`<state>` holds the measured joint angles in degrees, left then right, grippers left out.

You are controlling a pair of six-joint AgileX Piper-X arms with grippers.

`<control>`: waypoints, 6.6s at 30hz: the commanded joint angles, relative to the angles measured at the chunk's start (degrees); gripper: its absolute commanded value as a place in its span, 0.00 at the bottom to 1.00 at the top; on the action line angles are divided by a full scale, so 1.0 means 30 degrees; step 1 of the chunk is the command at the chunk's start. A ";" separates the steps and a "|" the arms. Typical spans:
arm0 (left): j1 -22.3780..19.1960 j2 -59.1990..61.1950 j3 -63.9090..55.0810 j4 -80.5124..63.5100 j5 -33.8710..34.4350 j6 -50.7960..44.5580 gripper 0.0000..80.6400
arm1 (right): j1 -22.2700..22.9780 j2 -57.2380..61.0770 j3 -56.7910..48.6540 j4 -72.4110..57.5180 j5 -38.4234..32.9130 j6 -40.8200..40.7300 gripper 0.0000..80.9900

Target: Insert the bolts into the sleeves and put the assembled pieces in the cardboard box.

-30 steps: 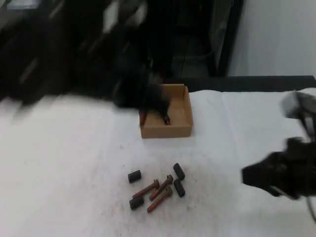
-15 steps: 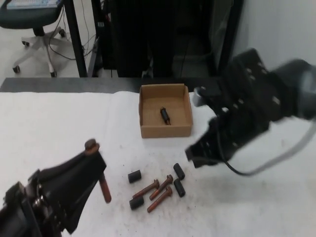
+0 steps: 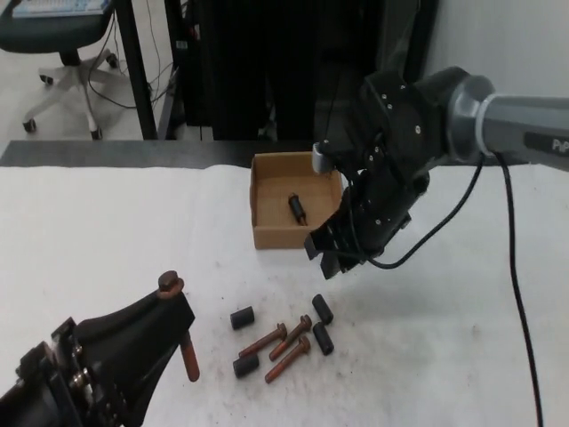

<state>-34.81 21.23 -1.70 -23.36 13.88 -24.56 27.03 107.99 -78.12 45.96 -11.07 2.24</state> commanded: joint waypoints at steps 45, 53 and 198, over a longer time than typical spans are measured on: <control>0.0001 -0.0169 -0.0059 0.0840 0.0139 0.1346 0.00 | 0.1609 0.2339 -0.0332 0.1066 0.3440 -0.3292 0.01; 0.0001 -0.0169 -0.1081 0.0294 0.0105 0.0283 0.00 | 0.1300 -0.1459 -0.0288 0.1124 -0.2254 -0.1076 0.01; 0.2482 1.1219 -1.2534 2.0432 -0.0035 0.6053 0.00 | -0.0830 0.7606 -1.2587 0.0810 0.0907 0.3721 0.01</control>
<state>-27.36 55.57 -39.02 38.11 14.35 -6.86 24.79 131.62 -114.74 49.53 -9.26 14.13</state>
